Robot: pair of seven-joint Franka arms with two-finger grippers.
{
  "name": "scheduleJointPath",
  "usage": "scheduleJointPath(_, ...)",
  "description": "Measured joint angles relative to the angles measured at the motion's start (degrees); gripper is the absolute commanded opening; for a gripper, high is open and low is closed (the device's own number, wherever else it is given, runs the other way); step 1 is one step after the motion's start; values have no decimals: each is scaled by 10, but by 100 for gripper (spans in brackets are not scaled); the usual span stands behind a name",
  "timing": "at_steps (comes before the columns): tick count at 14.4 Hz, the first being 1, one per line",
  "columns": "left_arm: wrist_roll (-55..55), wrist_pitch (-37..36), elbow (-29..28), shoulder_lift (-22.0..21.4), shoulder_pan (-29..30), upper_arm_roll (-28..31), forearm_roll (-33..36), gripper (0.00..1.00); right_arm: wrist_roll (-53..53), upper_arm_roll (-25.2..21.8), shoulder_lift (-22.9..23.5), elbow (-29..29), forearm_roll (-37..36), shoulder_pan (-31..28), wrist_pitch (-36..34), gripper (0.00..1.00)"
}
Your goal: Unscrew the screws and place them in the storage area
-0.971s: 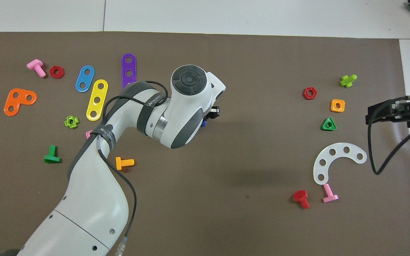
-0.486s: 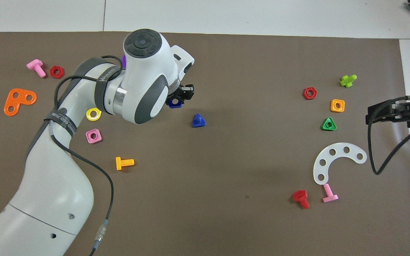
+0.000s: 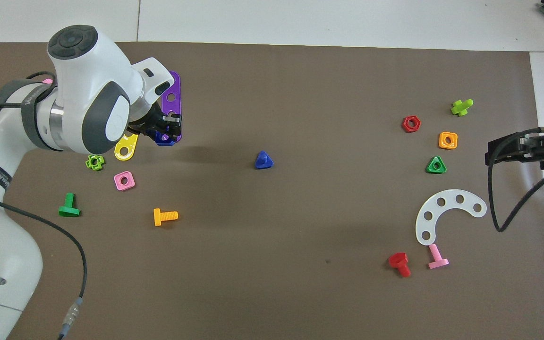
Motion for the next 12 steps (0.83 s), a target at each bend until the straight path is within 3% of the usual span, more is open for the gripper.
scheduleJointPath(2, 9, 33, -55, -19, 3, -1, 0, 31, 0, 0, 0, 0, 0, 0, 0, 100)
scheduleJointPath(6, 10, 175, -194, -54, 3, -4, 0, 31, 0, 0, 0, 0, 0, 0, 0, 100)
scheduleJointPath(9, 11, 217, -243, -69, 3, -4, 0, 35, 0, 0, 0, 0, 0, 0, 0, 100)
scheduleJointPath(10, 12, 217, -247, -73, 2, -5, 0, 48, 0, 0, 0, 0, 0, 0, 0, 100)
scheduleJointPath(11, 12, 217, -249, -76, 1, -5, 0, 77, 0, 0, 0, 0, 0, 0, 0, 100)
scheduleJointPath(12, 12, 217, -250, -79, 0, -5, 0, 100, 0, 0, 0, 0, 0, 0, 0, 100)
